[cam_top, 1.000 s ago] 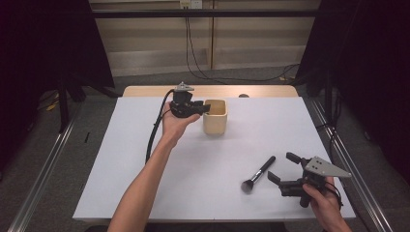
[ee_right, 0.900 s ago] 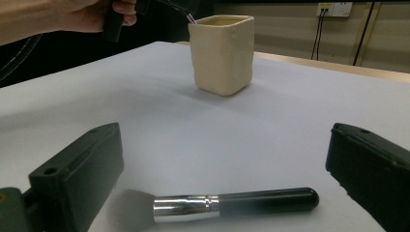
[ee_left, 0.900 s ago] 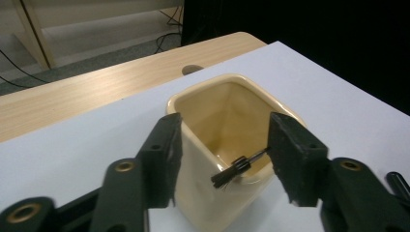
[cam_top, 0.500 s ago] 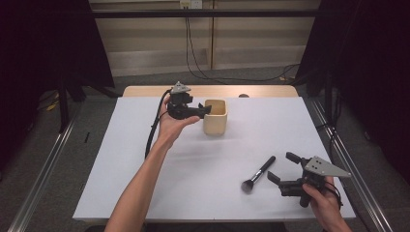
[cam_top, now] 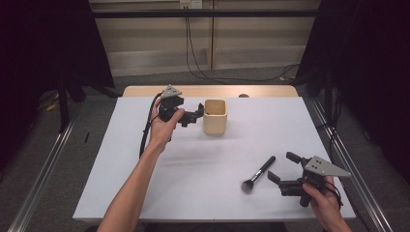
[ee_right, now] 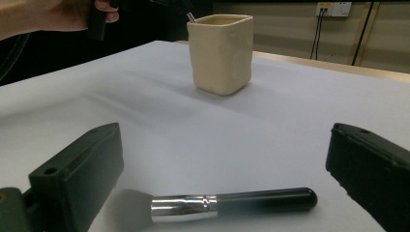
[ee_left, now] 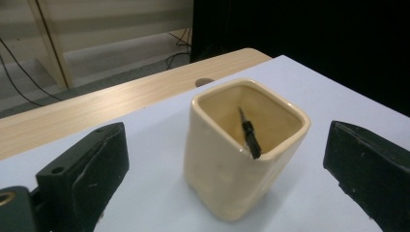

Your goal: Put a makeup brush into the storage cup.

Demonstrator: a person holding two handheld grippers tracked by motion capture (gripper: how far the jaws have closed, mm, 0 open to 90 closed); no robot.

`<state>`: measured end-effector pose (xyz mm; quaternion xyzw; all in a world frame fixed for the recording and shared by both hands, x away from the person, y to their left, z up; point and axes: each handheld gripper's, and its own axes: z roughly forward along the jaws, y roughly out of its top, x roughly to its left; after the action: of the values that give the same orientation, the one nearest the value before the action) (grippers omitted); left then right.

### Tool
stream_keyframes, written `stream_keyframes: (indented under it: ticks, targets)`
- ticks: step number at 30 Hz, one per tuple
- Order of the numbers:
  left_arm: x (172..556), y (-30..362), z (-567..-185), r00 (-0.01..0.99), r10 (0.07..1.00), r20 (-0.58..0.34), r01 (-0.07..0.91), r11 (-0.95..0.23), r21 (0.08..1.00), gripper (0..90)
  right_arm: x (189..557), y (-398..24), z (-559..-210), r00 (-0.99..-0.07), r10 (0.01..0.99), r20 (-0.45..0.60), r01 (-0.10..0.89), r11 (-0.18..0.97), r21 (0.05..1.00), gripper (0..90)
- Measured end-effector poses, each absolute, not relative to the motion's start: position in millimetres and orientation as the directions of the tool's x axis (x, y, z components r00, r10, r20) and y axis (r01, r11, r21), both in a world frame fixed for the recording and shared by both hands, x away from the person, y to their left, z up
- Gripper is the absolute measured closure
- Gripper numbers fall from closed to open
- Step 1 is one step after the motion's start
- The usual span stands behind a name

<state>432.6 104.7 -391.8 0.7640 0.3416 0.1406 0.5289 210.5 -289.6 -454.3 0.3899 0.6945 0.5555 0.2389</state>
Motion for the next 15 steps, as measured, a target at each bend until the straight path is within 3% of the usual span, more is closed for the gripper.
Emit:
stream_keyframes:
  ticks: [15]
  targets:
    - [415.3, 134.5, -386.1, 0.702, 0.704, -0.105, 0.331, -0.193, 0.923, 3.0, 212.1, -289.3, -454.8, -0.582, 0.807, 0.1, 0.28, 0.084, 0.956, 0.0]
